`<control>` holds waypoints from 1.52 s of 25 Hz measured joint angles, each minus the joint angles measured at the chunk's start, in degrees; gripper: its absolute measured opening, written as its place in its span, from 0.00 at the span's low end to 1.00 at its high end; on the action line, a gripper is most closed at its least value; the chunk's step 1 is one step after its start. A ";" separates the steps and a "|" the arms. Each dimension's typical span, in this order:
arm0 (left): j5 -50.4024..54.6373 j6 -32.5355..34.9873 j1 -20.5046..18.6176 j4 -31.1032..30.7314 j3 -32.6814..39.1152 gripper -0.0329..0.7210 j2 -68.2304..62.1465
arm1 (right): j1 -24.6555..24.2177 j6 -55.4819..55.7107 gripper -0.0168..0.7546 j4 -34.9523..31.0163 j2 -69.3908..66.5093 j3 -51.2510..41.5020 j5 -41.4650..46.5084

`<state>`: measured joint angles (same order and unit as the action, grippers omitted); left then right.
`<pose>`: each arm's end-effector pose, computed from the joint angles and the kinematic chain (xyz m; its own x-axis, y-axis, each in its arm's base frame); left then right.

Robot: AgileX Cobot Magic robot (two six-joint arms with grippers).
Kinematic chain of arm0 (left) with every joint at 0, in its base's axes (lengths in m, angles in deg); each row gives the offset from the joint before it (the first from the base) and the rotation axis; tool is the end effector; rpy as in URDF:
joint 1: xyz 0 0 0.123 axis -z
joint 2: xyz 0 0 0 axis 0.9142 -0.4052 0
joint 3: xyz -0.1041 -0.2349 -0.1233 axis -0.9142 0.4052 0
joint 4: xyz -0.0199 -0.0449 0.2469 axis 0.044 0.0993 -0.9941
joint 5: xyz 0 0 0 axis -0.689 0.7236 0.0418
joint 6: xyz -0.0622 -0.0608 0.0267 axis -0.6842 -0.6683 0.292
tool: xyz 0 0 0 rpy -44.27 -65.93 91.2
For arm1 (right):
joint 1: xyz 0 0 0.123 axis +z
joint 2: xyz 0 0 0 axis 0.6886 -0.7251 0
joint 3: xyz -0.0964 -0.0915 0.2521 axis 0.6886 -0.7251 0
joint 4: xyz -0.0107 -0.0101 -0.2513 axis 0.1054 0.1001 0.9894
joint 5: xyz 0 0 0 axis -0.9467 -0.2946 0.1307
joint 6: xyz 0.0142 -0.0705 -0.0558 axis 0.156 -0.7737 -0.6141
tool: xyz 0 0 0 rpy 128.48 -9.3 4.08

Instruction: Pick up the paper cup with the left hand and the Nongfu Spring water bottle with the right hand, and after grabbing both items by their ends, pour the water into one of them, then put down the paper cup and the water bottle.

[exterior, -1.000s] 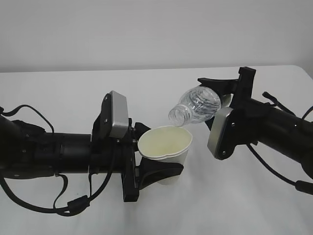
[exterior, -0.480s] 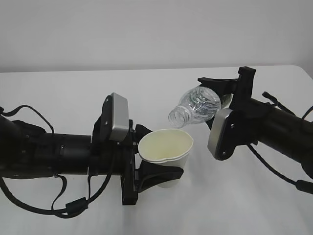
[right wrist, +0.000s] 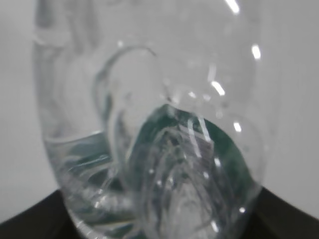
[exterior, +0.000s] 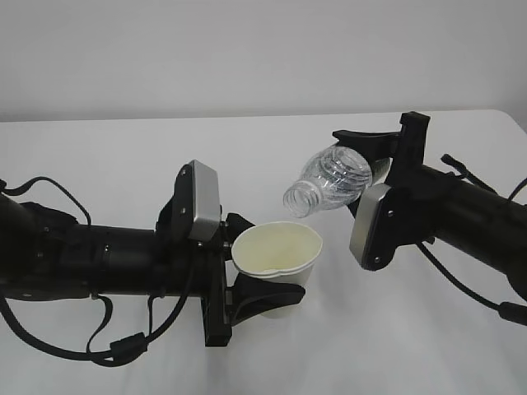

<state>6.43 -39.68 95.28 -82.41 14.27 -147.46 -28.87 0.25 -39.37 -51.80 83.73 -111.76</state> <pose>0.2539 -0.2204 0.1222 -0.0093 0.2634 -0.9647 0.9875 0.1545 0.0327 0.3014 0.1141 0.1549 0.5710 -0.7945 -0.2067 -0.1866 0.1196 -0.9751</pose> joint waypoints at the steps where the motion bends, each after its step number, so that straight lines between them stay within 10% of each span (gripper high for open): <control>1: 0.00 0.00 0.00 0.00 0.00 0.64 0.00 | 0.00 0.00 0.63 0.00 0.00 0.00 0.00; 38: -1.12 0.00 0.00 1.22 0.00 0.64 0.00 | 0.00 -6.63 0.63 0.00 0.00 1.81 0.00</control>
<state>5.32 -39.68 95.28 -81.19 14.27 -147.46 -28.87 -6.38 -39.37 -51.80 85.54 -111.76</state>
